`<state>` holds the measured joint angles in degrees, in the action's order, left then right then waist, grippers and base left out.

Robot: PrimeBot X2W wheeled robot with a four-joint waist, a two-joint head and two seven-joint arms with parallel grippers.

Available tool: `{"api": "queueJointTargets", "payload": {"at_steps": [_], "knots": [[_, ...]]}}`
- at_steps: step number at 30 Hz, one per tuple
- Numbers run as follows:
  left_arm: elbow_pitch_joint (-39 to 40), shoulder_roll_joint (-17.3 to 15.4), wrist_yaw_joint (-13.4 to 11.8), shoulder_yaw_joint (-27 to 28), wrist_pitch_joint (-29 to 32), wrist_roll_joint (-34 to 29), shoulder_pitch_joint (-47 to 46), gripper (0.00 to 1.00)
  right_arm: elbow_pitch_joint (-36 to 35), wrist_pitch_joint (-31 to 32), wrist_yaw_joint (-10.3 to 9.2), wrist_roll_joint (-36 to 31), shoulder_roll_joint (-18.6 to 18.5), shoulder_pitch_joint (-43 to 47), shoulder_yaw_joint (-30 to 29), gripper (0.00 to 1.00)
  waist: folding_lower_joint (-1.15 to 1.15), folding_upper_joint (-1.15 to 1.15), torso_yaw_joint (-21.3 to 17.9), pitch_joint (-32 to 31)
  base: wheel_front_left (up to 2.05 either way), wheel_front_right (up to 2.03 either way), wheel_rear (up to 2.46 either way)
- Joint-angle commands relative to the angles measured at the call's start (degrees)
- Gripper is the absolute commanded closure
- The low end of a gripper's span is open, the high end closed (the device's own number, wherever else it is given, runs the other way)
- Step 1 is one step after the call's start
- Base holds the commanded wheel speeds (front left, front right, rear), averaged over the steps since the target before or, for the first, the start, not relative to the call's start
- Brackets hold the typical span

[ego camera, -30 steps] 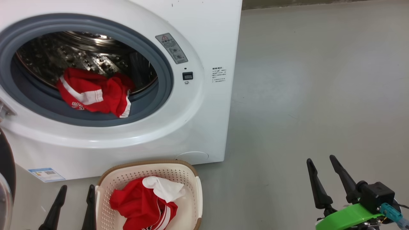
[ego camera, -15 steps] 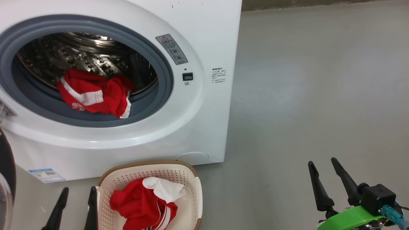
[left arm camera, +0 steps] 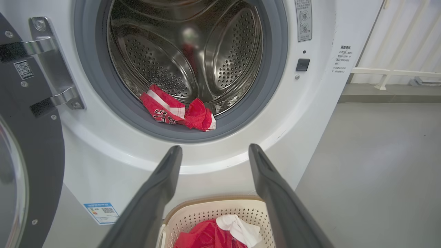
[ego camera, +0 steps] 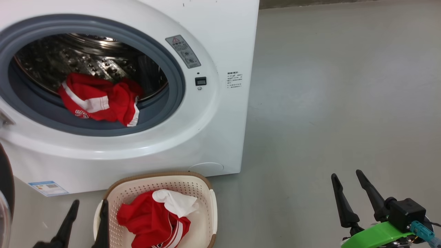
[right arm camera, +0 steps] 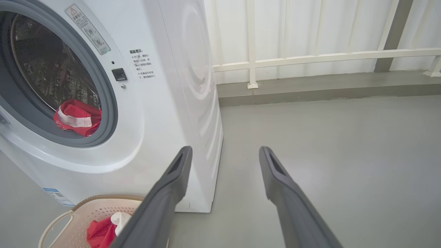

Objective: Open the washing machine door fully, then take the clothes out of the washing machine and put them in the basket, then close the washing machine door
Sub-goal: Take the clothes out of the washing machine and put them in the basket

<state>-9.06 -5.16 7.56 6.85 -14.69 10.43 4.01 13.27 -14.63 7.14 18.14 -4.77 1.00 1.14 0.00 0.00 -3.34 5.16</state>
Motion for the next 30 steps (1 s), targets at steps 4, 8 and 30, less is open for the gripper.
{"api": "queueJointTargets", "payload": {"at_steps": [4, 8, 30], "knots": [[-2.52, -2.45, -0.08, 0.68, -0.30, -1.30, -6.70, 0.00, -1.30, -0.37, 0.35, 0.55, -0.08, -1.78, 1.48, 0.00, 0.00, 0.00, 0.20, 0.94, 0.00, 0.00, 0.00], [-7.13, -3.57, -0.08, -0.13, -0.30, -1.74, -11.97, 0.00, -1.58, -0.37, 0.35, 0.33, 0.44, -2.79, 1.71, 0.00, 0.00, 0.00, 0.11, 2.62, 0.00, 0.00, 0.00], [-36.07, -12.87, -0.08, -8.91, -0.30, -4.46, -46.21, 0.00, -3.20, -0.37, 0.35, 2.66, 1.88, -11.29, 3.83, 0.00, 0.00, 0.00, -3.91, 18.65, 0.00, 0.00, 0.00]]}}
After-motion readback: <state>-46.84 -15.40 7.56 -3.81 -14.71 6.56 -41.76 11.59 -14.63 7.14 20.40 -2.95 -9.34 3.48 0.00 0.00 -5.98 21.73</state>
